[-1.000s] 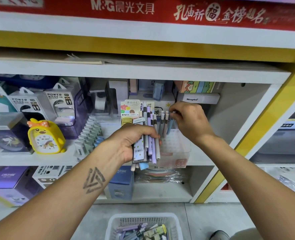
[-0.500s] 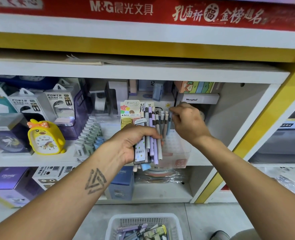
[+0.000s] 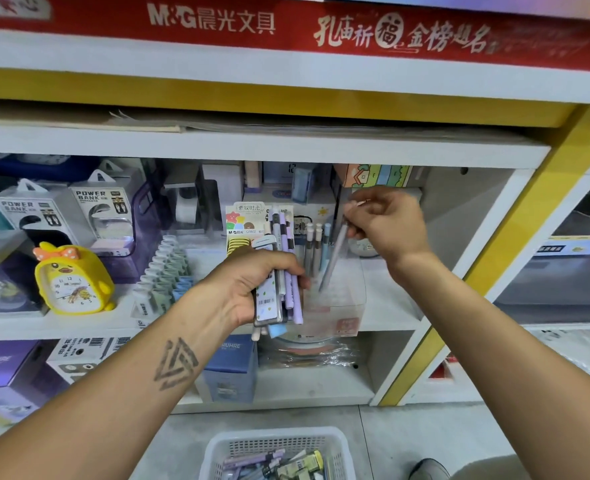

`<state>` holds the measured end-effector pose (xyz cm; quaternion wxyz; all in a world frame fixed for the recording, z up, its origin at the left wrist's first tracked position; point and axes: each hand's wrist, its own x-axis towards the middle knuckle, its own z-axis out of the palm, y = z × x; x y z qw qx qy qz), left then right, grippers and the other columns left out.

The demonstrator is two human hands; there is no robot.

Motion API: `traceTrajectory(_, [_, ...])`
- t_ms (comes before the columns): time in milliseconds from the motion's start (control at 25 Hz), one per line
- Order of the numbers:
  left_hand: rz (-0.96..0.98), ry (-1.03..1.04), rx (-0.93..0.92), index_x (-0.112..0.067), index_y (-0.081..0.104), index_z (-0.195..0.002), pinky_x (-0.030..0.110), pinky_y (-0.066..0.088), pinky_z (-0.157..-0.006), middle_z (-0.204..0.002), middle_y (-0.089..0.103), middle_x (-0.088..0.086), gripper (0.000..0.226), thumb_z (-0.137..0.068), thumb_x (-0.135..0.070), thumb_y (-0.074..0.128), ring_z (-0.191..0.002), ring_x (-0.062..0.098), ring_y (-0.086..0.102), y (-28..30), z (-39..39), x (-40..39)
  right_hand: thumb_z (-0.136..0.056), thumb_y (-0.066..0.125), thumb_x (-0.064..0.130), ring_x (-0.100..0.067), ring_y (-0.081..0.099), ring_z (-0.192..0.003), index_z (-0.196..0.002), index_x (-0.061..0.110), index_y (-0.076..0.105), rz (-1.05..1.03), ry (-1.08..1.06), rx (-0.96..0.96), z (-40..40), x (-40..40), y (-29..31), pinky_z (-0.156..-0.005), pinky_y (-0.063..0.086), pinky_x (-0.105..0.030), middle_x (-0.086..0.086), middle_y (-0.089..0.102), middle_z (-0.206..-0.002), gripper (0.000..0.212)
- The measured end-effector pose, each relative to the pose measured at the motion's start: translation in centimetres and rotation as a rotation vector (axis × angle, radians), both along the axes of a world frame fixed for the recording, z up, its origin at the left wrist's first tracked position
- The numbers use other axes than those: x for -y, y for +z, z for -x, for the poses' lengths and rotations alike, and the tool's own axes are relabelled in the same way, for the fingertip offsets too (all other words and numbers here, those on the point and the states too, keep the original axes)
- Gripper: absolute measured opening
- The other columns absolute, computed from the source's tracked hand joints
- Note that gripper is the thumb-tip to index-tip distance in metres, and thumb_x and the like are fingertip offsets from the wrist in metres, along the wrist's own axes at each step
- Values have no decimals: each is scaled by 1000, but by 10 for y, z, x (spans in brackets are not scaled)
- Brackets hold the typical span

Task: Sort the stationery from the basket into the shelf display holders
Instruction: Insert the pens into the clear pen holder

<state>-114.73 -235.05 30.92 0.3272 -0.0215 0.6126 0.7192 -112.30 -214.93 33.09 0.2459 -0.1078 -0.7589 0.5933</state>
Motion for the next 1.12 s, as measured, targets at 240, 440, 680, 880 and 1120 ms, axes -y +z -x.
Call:
traceTrajectory(240, [16,43,-28,1,66,-90,54,55,-76,-78,70,24,20,-71,10,69,-65,30,70,-1,5,7,-97,63,11,-7,69,-63,-91,19,61,-553,-4,33,-1,-5,-15,-73,61,-34,2,71,-71,10])
traceTrajectory(440, [7,30,-19,1,66,-90,48,58,-67,-76,69,23,20,-72,10,68,-62,29,70,-3,6,9,-97,61,9,-5,67,-68,-89,15,61,-620,87,31,3,5,-25,-71,59,-31,7,69,-71,10])
traceTrajectory(680, [4,21,-17,2,67,-89,41,60,-61,-75,69,23,18,-73,10,68,-63,29,70,-3,8,14,-95,64,8,-3,68,-67,-88,14,62,-640,145,22,4,7,-26,-70,60,-32,4,70,-73,10])
traceTrajectory(880, [13,10,-8,1,67,-92,42,59,-64,-75,69,23,22,-72,9,68,-62,28,70,-3,9,14,-98,60,14,-18,70,-85,-103,12,74,-827,215,42,6,14,-32,-81,57,-36,-4,76,-91,14])
traceTrajectory(1120, [2,2,8,0,65,-92,40,58,-65,-74,68,23,21,-73,9,67,-62,28,70,-4,7,11,-95,64,9,-19,64,-92,-118,11,71,-888,163,86,11,15,-38,-80,45,-22,-5,73,-102,24])
